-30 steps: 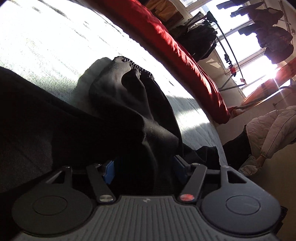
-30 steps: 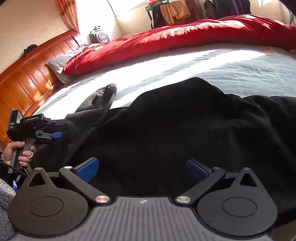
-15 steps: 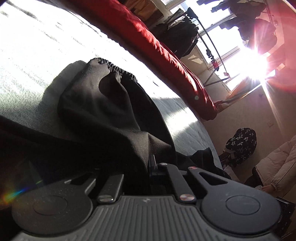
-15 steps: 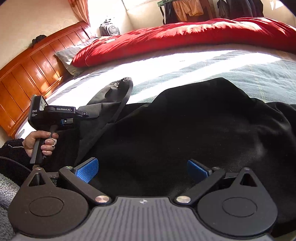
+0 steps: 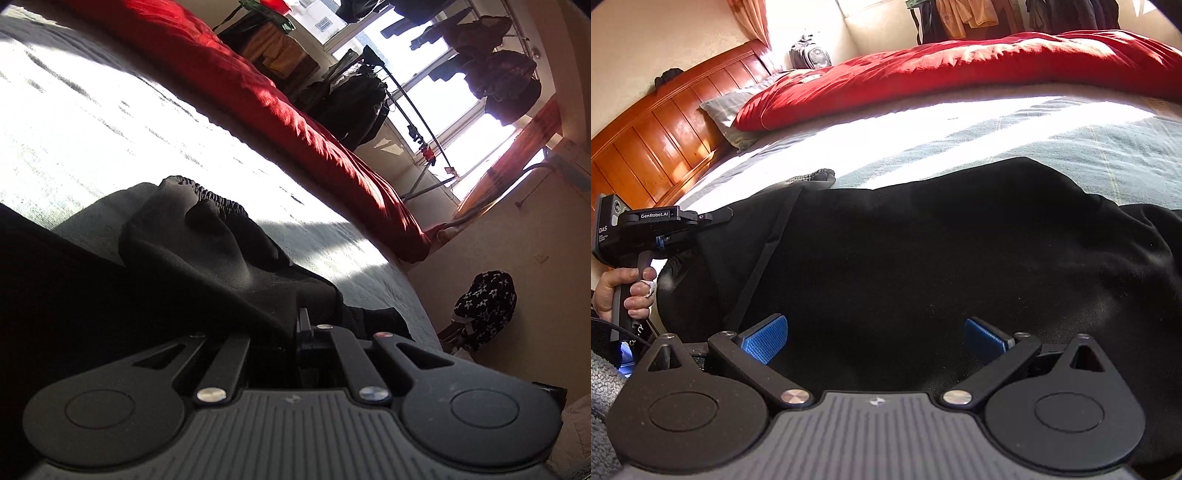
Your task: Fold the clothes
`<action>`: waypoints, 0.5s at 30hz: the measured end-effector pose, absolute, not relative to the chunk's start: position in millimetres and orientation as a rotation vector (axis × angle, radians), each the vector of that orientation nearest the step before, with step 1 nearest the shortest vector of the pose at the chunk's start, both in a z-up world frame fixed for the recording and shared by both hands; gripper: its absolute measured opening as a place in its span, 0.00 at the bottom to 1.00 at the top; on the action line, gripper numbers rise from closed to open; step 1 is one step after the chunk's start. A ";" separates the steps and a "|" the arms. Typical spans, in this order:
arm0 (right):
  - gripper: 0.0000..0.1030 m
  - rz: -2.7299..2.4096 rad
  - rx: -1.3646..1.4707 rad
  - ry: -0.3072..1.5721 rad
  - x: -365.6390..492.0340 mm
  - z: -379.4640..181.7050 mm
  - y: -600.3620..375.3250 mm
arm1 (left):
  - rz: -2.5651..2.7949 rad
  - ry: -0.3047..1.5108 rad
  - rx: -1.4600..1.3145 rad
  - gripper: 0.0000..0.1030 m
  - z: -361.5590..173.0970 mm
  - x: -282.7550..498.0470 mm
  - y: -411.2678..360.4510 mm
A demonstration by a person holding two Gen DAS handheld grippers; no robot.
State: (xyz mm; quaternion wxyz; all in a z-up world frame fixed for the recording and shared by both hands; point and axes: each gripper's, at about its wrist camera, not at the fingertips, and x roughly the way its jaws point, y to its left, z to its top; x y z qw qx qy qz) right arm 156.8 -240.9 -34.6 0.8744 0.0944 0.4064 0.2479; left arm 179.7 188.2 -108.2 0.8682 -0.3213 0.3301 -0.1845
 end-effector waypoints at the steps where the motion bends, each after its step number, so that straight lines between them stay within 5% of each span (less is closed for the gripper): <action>1: 1.00 0.518 0.199 0.850 158.6 -35.0 -240.9 | -0.367 0.705 -0.685 0.02 -114.1 181.3 190.6; 15: 1.00 0.489 0.177 0.880 159.6 -33.3 -245.9 | -0.307 0.765 -0.856 0.04 -145.5 180.7 208.8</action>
